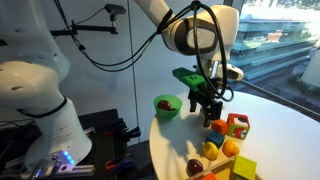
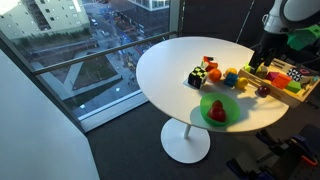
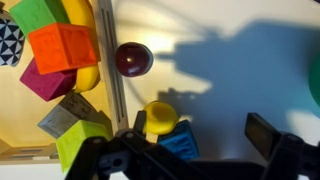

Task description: Put the lemon in the bowl, then move the bowl from the edge

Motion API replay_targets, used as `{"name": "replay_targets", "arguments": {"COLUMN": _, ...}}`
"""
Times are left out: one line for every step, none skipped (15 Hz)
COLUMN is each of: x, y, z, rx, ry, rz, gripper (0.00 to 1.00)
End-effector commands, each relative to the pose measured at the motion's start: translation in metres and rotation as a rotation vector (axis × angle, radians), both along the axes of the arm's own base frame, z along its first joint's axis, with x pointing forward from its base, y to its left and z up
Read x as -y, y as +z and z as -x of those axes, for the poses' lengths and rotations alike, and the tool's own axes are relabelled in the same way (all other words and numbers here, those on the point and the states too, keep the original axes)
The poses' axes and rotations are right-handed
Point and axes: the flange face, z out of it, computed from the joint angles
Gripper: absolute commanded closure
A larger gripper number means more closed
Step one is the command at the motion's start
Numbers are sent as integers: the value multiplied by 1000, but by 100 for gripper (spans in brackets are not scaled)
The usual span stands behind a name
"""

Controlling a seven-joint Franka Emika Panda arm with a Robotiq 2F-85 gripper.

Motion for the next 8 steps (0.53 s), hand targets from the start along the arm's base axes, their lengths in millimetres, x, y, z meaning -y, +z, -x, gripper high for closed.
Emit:
{"name": "replay_targets", "arguments": {"x": -1, "y": 0, "z": 0, "rx": -1, "ry": 1, "rz": 0, "gripper": 0}}
{"name": "replay_targets", "arguments": {"x": -1, "y": 0, "z": 0, "rx": -1, "ry": 2, "rz": 0, "gripper": 0}}
{"name": "replay_targets", "arguments": {"x": -2, "y": 0, "z": -1, "rx": -1, "ry": 4, "rz": 0, "gripper": 0}}
{"name": "replay_targets", "arguments": {"x": -2, "y": 0, "z": -1, "rx": -1, "ry": 5, "rz": 0, "gripper": 0}}
{"name": "replay_targets", "arguments": {"x": -2, "y": 0, "z": -1, "rx": -1, "ry": 5, "rz": 0, "gripper": 0}}
{"name": "replay_targets", "arguments": {"x": -2, "y": 0, "z": -1, "rx": -1, "ry": 5, "rz": 0, "gripper": 0}}
{"name": "replay_targets", "arguments": {"x": -2, "y": 0, "z": -1, "rx": -1, "ry": 5, "rz": 0, "gripper": 0}}
{"name": "replay_targets", "arguments": {"x": 1, "y": -1, "z": -2, "rx": -5, "ry": 4, "rz": -3, "gripper": 0}}
